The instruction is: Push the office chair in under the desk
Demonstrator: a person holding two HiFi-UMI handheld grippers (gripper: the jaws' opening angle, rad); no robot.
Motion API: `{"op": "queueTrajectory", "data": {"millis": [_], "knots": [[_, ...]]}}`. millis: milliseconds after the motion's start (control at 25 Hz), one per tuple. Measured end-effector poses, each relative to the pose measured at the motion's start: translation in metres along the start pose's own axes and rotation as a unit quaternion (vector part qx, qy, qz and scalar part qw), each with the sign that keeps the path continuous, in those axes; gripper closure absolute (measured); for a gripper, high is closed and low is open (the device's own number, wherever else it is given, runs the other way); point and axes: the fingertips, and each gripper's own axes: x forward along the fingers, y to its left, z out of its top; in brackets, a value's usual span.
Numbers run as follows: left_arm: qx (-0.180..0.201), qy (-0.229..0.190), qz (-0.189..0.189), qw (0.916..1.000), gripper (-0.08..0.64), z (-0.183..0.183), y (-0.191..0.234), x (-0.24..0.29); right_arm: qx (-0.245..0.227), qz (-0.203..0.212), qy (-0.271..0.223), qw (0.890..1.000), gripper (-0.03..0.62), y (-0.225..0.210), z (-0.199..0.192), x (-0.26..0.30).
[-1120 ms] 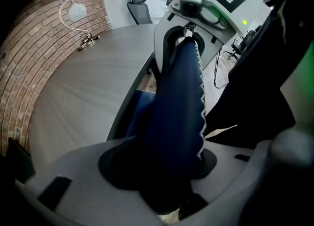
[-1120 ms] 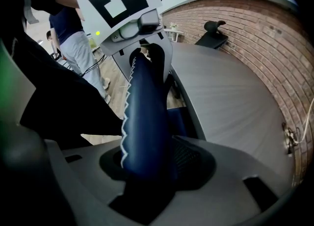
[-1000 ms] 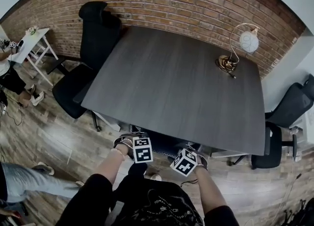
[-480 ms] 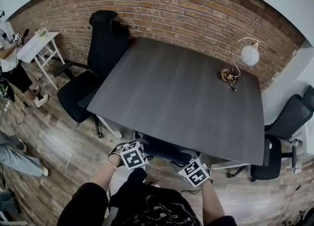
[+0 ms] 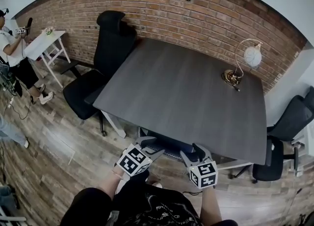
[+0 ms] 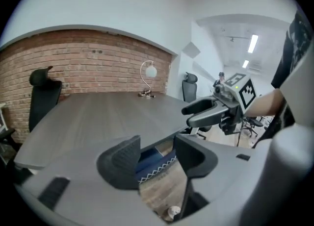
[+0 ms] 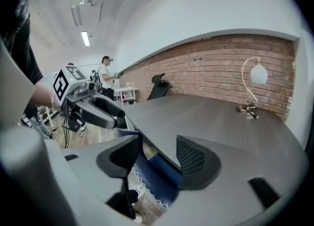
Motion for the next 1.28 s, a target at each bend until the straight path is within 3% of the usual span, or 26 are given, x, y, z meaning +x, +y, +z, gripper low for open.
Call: {"op": "queueTrajectory", "data": {"millis": [160,400,640,760,1160,1280], "knots": [[0.011,-0.049,0.037,0.998,0.334,0.01,-0.003,-0.013,0.022,-0.032,-0.04,0.998,0.351,-0.002,0.011,-0.016],[0.015,-0.105,0.049,0.9931,0.334,0.036,-0.012,-0.029,0.02,-0.066,-0.073,0.995,0.351,-0.002,0.024,-0.039],[0.015,-0.16,0.095,0.9825,0.336,0.061,-0.012,-0.048,0.03,-0.119,-0.123,0.985,0.351,-0.014,0.042,-0.068],[0.037,-0.177,0.127,0.9753,0.351,0.073,-0.011,-0.057,0.029,-0.137,-0.143,0.98,0.351,-0.019,0.052,-0.079],[0.062,-0.235,0.14,0.9598,0.37,0.11,-0.022,-0.077,0.005,-0.157,-0.184,0.97,0.366,-0.015,0.071,-0.1],[0.048,-0.249,0.143,0.9568,0.41,0.115,-0.025,-0.079,0.004,-0.161,-0.186,0.969,0.393,-0.015,0.072,-0.103]]}}
